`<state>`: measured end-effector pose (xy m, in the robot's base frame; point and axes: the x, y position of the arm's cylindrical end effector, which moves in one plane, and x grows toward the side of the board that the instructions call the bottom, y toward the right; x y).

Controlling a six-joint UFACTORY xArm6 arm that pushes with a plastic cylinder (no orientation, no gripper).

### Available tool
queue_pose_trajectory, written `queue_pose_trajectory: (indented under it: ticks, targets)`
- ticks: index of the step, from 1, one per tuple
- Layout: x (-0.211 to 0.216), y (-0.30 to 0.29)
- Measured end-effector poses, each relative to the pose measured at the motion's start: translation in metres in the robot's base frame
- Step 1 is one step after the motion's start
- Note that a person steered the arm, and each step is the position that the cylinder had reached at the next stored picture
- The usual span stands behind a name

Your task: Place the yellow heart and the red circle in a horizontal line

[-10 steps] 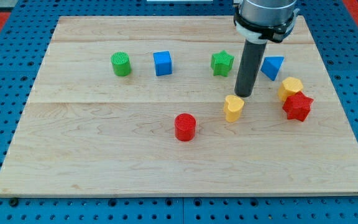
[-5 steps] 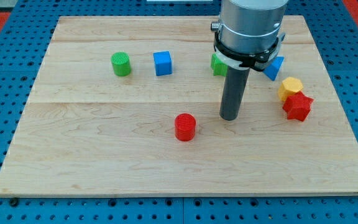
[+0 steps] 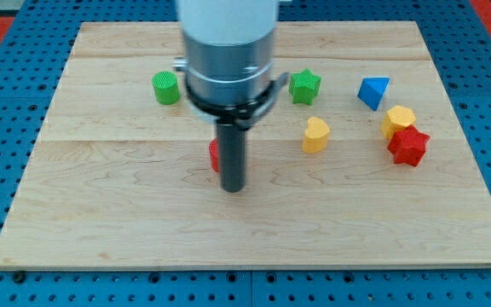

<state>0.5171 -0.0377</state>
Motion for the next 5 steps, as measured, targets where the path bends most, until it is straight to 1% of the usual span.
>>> queue_pose_trajectory:
  ticks: [1, 2, 3, 4, 5]
  targets:
    - [-0.03, -0.012]
    - [-0.049, 0.0]
    - [-0.031, 0.019]
    - [-0.022, 0.136]
    - [-0.016, 0.266]
